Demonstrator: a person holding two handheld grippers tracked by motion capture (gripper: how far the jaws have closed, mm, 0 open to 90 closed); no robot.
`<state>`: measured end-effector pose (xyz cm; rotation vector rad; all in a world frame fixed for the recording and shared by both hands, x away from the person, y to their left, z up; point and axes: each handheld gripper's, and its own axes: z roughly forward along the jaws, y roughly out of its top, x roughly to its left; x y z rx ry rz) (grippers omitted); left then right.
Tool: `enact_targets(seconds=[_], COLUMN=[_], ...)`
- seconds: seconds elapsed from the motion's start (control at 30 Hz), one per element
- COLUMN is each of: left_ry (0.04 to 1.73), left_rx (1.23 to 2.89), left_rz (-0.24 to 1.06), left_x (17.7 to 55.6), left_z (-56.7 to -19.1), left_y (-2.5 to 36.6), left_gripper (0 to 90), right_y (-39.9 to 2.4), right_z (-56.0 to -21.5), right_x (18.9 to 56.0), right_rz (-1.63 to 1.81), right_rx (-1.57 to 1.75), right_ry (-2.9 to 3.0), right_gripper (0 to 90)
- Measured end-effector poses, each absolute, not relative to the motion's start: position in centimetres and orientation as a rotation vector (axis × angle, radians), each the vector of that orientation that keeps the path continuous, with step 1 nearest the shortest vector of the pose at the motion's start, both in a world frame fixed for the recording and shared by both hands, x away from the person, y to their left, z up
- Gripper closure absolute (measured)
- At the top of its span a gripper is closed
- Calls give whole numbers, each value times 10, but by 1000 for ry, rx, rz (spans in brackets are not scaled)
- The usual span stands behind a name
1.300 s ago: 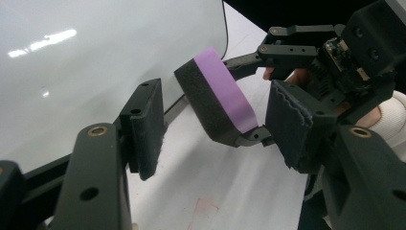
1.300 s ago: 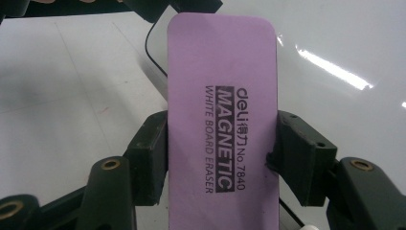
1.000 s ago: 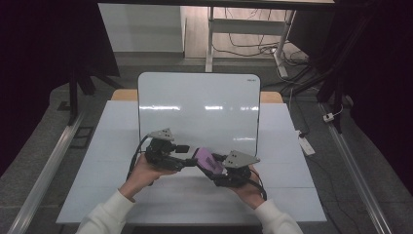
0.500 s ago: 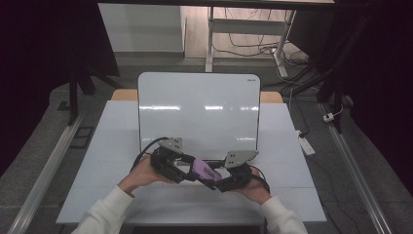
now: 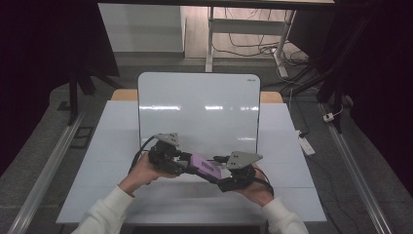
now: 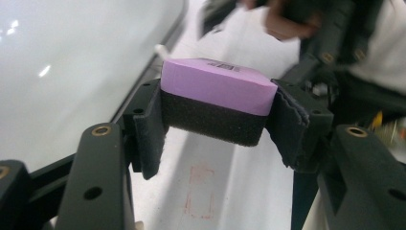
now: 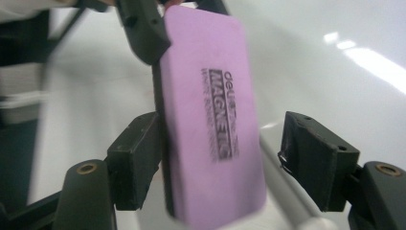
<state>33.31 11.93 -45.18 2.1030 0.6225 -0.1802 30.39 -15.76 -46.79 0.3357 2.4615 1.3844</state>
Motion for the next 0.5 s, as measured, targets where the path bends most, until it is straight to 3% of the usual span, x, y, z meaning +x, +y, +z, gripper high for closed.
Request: enact_targets(seconds=[0.23, 0.5], left_ry=[764, 788], left_rx=[2021, 1961], left_rz=[-226, -293], left_x=[339, 339], left_z=[-458, -456], left_y=[119, 115], left_gripper=[413, 411], right_y=[-144, -132], right_z=[-469, -475], right_x=[291, 286], right_rz=[1180, 1012], right_rx=[287, 231], right_ry=[2332, 2245], right_gripper=[381, 496])
